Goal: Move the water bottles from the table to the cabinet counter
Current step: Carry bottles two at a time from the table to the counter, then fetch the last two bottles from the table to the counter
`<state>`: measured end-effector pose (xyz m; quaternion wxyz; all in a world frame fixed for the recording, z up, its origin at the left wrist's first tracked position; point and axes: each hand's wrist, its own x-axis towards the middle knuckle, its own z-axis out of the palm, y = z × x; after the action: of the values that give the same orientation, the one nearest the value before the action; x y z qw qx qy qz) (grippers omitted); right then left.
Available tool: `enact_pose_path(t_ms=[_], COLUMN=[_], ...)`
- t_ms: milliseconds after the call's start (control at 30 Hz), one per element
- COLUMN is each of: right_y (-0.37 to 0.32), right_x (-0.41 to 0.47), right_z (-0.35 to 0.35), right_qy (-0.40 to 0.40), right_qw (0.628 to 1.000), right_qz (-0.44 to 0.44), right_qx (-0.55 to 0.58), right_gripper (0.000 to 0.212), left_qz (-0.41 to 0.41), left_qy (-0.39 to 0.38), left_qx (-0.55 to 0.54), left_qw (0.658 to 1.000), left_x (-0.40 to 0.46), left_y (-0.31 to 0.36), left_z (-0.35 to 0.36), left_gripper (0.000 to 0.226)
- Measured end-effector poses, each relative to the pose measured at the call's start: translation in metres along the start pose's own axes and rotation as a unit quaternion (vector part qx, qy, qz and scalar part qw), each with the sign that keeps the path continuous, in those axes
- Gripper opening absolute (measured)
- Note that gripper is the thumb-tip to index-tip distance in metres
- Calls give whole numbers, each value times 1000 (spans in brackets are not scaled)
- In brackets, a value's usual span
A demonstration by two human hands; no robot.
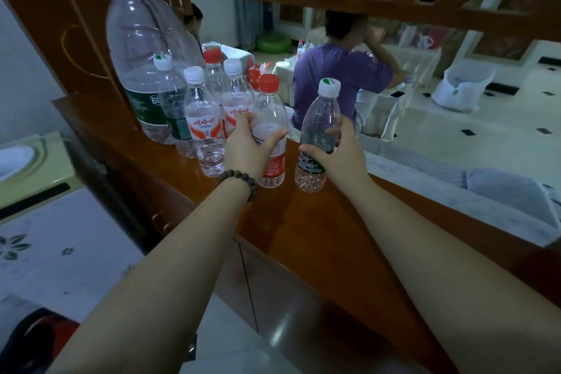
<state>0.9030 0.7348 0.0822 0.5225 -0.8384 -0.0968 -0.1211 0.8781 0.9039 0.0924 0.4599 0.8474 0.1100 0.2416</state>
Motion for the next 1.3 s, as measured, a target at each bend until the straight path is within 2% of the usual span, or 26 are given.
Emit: enact_pose_path(t_ms=[367, 533, 767, 1000, 1167, 1300], right_y=[-2, 1, 3, -7, -23, -40], right_x=[-13, -36, -83, -142, -184, -225], right_z=[-5, -9, -17, -3, 34, 75], right_qy=[-32, -21, -16, -65, -152, -238], right_qw=[999, 997, 993, 983, 970, 947], right_qz=[24, 4, -25, -92, -142, -183], right_qx=[-5, -68, -112, -144, -128, -119], right_gripper=[103, 91, 75, 74, 68, 65], left_qz=[9, 49, 59, -25, -100, -168], left_qy=[-26, -12, 39, 78, 116, 142], left_qx=[18, 48, 184, 273, 307, 352], left_qw=[999, 998, 980, 959, 939, 910], left_x=[-9, -27, -76, -150, -213, -271], left_y=[-3, -3, -20, -40, -65, -91], left_z=[-8, -16, -36, -64, -110, -161], left_gripper=[87, 77, 72, 72, 71, 70])
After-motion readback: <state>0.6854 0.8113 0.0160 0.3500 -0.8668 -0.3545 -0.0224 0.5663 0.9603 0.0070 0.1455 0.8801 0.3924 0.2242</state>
